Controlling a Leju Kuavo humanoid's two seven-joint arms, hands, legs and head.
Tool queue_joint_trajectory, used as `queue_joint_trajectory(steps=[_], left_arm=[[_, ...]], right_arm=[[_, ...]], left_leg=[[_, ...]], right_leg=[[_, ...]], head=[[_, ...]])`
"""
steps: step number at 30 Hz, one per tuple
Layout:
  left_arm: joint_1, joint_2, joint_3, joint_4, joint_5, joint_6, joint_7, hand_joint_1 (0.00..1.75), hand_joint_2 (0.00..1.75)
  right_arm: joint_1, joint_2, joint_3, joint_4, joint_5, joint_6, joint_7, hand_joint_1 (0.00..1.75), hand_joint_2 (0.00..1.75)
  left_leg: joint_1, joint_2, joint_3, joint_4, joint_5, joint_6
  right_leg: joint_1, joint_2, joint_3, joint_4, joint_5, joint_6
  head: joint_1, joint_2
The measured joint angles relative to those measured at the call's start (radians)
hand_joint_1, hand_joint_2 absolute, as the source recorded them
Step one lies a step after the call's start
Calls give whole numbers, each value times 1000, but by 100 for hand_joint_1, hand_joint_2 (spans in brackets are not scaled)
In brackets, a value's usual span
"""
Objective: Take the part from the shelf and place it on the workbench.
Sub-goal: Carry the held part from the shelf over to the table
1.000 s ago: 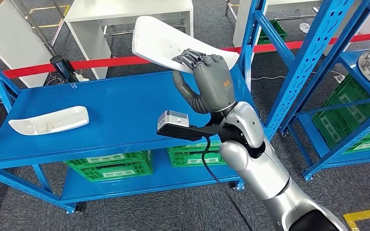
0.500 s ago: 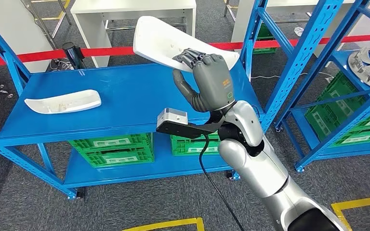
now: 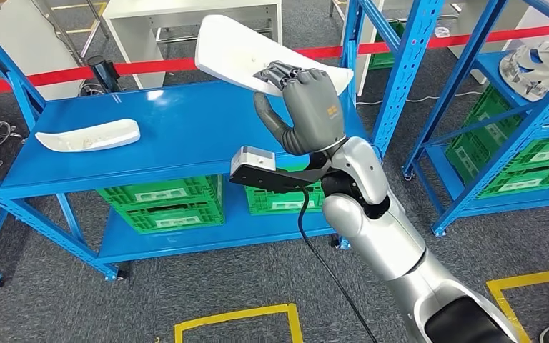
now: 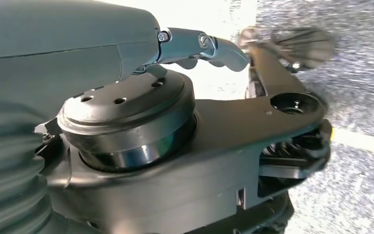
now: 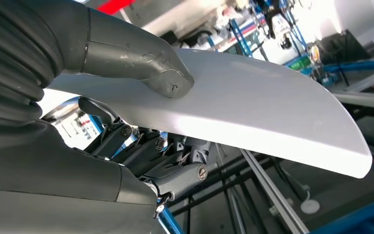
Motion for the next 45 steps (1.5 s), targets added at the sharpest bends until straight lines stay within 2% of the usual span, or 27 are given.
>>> queue_joint_trajectory(steps=[1,3,5,7,9,10,13,14,16,18,20,21,23,25,28,29,30,31,33,34,36,37,39,40,42,44,45], left_arm=[[0,0,0,0,0,0,1,0,175],[0,2,0,0,2,0,4,0,175],[0,6,0,0,6,0,4,0,175],[1,7,1,0,10,0,2,0,175],[3,5,1,-1,13,0,1,0,175],[4,4,1,-1,14,0,1,0,175],[7,3,2,0,15,0,2,0,175],[9,3,2,-1,14,0,4,0,175],[14,2,2,0,13,0,9,0,175],[16,1,2,0,11,0,14,0,175],[18,1,2,-1,9,0,18,0,175],[18,1,2,-1,6,0,18,0,175],[20,2,2,-1,0,0,19,0,175],[21,3,2,0,-3,0,19,0,175],[21,5,1,0,-4,0,21,0,175],[20,5,1,0,-4,0,21,0,175],[20,5,1,0,-5,0,22,0,175],[19,5,1,0,-5,0,22,0,175],[18,5,0,0,-6,0,22,0,175],[17,6,0,-1,-8,0,23,0,175],[13,6,0,-2,-11,0,24,0,175],[11,6,0,-3,-12,0,26,0,175],[9,5,0,-3,-13,0,29,0,175],[8,5,0,-2,-13,0,31,0,175],[8,4,0,-2,-14,0,32,0,175],[6,5,-1,-2,-17,0,32,0,175],[6,4,-2,-2,-18,0,31,0,175]], right_arm=[[0,0,0,4,-1,0,-2,175,175],[-1,0,0,8,-2,0,-3,175,175],[-2,2,1,10,-2,0,-1,175,175],[-4,6,2,12,-2,-1,4,175,175],[-4,7,4,16,-2,-1,10,175,175],[-4,7,5,18,-2,-1,12,175,175],[-2,6,6,23,0,-2,21,175,175],[1,6,7,24,1,-2,25,175,175],[10,5,7,24,5,-2,31,175,175],[14,5,7,24,6,-2,32,175,175],[14,5,7,23,7,-2,33,175,175],[14,5,7,23,7,-2,34,175,175],[17,4,8,23,8,-1,39,175,175],[19,4,8,23,9,-1,44,175,175],[21,4,8,23,14,-1,47,175,175],[23,4,8,23,16,-1,47,175,175],[26,4,8,23,17,-1,47,175,175],[29,4,8,23,18,-1,47,175,175],[31,3,8,23,19,-1,47,175,175],[31,3,8,23,20,-1,47,175,175],[31,3,8,22,20,-1,46,175,175],[30,3,8,22,20,-1,46,175,175],[30,3,8,23,20,0,45,175,175],[30,2,8,24,20,0,45,175,175],[30,2,8,25,20,2,45,175,175],[29,2,8,27,20,3,45,175,175],[29,2,8,28,20,3,45,175,175]], left_leg=[[0,0,22,-6,21,2],[-1,-1,112,-113,64,11],[-7,-3,206,-252,56,23],[-14,-5,233,-310,44,36],[-11,-2,218,-313,65,51],[-9,0,208,-316,78,60],[-6,5,165,-315,120,73],[-6,6,147,-313,133,74],[-7,7,110,-304,156,72],[-7,7,74,-291,174,66],[-9,7,52,-279,189,56],[-10,7,48,-277,196,50],[-9,6,46,-283,214,37],[-5,3,35,-269,191,24],[-1,1,2,-133,46,7],[0,1,-4,-75,13,3],[1,1,-3,-32,4,0],[2,1,10,-14,22,-1],[4,1,78,-66,79,-1],[4,0,134,-132,83,1],[0,-6,220,-260,48,14],[-4,-8,238,-295,32,23],[-6,-6,228,-307,45,45],[-6,-4,218,-307,57,55],[-4,2,192,-309,86,71],[-7,4,157,-307,117,77],[-8,4,137,-306,132,79]], right_leg=[[0,0,-14,0,11,2],[1,0,-40,1,34,7],[1,0,-53,0,55,17],[0,-1,-54,-9,76,31],[-1,-1,-59,-12,78,44],[0,0,-68,5,50,48],[-1,1,-115,165,-99,56],[-2,1,-123,226,-122,59],[-1,1,-102,271,-97,60],[-1,1,-13,181,-59,55],[3,1,82,47,-78,46],[5,2,105,8,-94,42],[7,3,105,-9,-87,29],[4,-1,89,-16,-65,14],[1,-2,48,-21,-24,4],[1,-1,30,-20,-10,4],[1,-1,14,-19,4,6],[1,-1,-5,-18,17,8],[0,-2,-42,-14,44,14],[0,-2,-57,-12,57,20],[1,-2,-68,-13,80,32],[2,-3,-67,-18,92,39],[0,-3,-65,-30,113,52],[-1,-2,-71,-27,103,57],[-4,-1,-97,38,19,65],[-3,-1,-127,174,-88,69],[-1,-1,-132,235,-110,69]], head=[[0,0],[0,0],[0,0],[-1,0],[-3,0],[-3,0],[-2,0],[-2,0],[-2,0],[-2,0],[-3,0],[-3,0],[-2,0],[-2,0],[-4,0],[-4,0],[-4,0],[-4,0],[-4,0],[-4,0],[-4,0],[-4,0],[-5,0],[-5,0],[-5,0],[-5,0],[-5,0]])
